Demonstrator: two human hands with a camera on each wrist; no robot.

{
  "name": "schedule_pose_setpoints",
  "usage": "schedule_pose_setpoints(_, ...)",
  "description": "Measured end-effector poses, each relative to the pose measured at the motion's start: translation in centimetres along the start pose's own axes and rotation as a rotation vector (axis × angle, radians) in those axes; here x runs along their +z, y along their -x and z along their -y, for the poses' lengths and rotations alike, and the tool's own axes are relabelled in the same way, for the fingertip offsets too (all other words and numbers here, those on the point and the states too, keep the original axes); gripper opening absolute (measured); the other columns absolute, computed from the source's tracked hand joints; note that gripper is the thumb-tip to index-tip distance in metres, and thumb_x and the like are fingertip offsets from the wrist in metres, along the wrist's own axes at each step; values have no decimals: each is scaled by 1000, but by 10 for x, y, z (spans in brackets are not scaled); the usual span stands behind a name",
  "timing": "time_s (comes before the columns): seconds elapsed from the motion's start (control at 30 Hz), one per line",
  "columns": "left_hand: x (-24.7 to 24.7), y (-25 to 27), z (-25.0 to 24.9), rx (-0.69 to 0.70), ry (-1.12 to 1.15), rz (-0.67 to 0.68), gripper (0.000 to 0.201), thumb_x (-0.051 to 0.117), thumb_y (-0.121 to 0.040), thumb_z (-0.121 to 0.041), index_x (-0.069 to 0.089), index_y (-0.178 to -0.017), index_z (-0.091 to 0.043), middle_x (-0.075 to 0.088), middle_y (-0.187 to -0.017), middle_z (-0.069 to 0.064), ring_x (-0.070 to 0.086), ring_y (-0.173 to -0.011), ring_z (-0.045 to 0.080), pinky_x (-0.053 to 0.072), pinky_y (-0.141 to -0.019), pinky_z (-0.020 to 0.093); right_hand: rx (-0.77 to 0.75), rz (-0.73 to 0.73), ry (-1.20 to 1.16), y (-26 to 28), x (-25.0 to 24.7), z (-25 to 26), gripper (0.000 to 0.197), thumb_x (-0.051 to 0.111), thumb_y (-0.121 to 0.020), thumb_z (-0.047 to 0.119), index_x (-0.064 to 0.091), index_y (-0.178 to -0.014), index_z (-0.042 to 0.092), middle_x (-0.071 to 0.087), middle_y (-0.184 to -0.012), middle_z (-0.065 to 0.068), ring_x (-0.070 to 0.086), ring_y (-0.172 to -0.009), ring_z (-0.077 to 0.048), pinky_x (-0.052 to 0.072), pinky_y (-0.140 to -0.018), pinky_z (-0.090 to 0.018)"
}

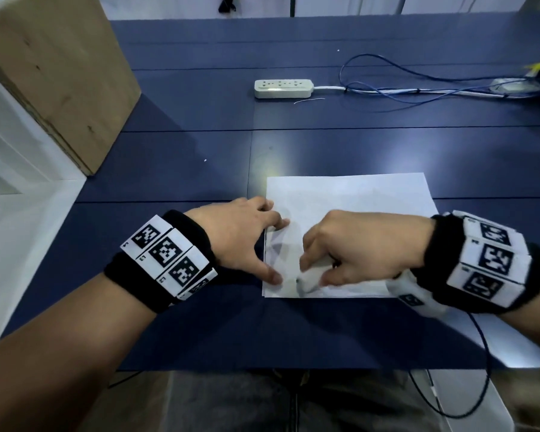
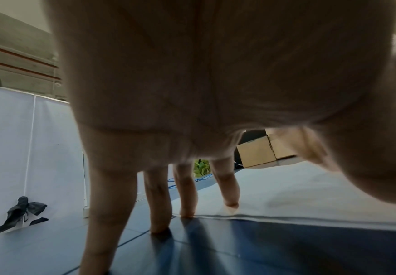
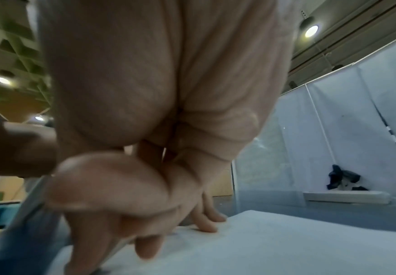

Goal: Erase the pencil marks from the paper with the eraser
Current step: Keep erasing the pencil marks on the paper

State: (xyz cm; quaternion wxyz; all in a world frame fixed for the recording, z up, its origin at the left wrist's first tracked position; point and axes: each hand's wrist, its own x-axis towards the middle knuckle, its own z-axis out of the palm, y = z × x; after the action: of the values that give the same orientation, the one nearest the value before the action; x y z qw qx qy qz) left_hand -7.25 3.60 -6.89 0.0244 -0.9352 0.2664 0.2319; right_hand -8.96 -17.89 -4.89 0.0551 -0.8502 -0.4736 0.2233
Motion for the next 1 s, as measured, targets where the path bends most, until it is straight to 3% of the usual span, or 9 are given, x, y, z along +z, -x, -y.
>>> schedule_pose_setpoints(0.17, -2, 1, -4, -24, -8, -14, 108, 67, -52, -83, 32, -144, -39, 28, -146, -11, 39, -130, 15, 44, -102, 42, 197, -140, 139, -16, -9, -33, 30, 56, -80, 38, 71, -97, 18, 69, -84, -5, 59, -79, -24, 52, -73, -36)
schedule_pose_setpoints(0.3, -3, 2, -5, -27, 13, -19, 106, 70, -53, -81, 34, -143, -39, 28, -146, -12, 39, -130, 14, 45, -102, 43, 27, -33, 68, 3, 2, -1, 29, 63, -82, 27, 72, -109, 21, 67, -94, 1, 58, -81, -18, 40, -71, -19)
schedule_pose_setpoints(0.4, -2, 1, -5, -26, 17, -12, 107, 70, -52, -81, 33, -144, -39, 28, -146, -11, 39, -130, 14, 45, -102, 43, 9, 28, 61, 5, 4, 4, 32, 62, -83, 25, 71, -114, 23, 68, -99, 1, 60, -86, -19, 48, -76, -30)
schedule_pose_setpoints(0.5, -2, 1, -5, -20, 1, -19, 107, 69, -53, -81, 34, -144, -37, 29, -144, -10, 40, -128, 16, 45, -101, 42, 158, -82, 159, -14, -9, -22, 17, 59, -82, 28, 71, -91, 19, 68, -84, -3, 59, -79, -26, 52, -73, -37)
schedule_pose_setpoints(0.6, -2, 1, -4, -21, -2, -18, 109, 68, -53, -82, 32, -145, -37, 29, -145, -11, 40, -129, 15, 45, -101, 42, 267, -184, 168, -21, -14, -40, 25, 54, -88, 37, 64, -76, 18, 63, -71, -4, 53, -70, -26, 52, -66, -43)
schedule_pose_setpoints(0.67, -2, 1, -3, -18, 9, -25, 108, 68, -53, -82, 32, -145, -38, 29, -144, -11, 39, -129, 15, 45, -102, 42, 187, -167, 176, -13, -8, -28, 23, 53, -83, 35, 69, -84, 19, 66, -77, -3, 57, -73, -26, 50, -69, -38)
schedule_pose_setpoints(0.77, -1, 0, -2, -12, 20, -26, 108, 69, -52, -81, 33, -144, -38, 29, -144, -11, 39, -129, 15, 44, -103, 41, 21, 15, 42, 5, 2, 2, 29, 61, -82, 32, 72, -106, 21, 68, -92, 1, 59, -78, -17, 48, -73, -30)
schedule_pose_setpoints(0.83, -1, -1, -2, -10, 18, -22, 108, 69, -52, -81, 32, -144, -38, 29, -144, -11, 39, -129, 15, 44, -103, 41, 7, 52, -1, 5, 2, 2, 30, 65, -83, 32, 72, -111, 23, 69, -95, 3, 59, -80, -15, 48, -74, -29)
schedule_pose_setpoints(1.0, -2, -1, -3, -15, 4, -18, 108, 68, -52, -82, 34, -144, -36, 30, -142, -11, 39, -128, 16, 45, -101, 42, 262, -149, 141, -22, -15, -42, 21, 56, -83, 36, 70, -86, 21, 66, -75, -2, 57, -74, -27, 53, -68, -41)
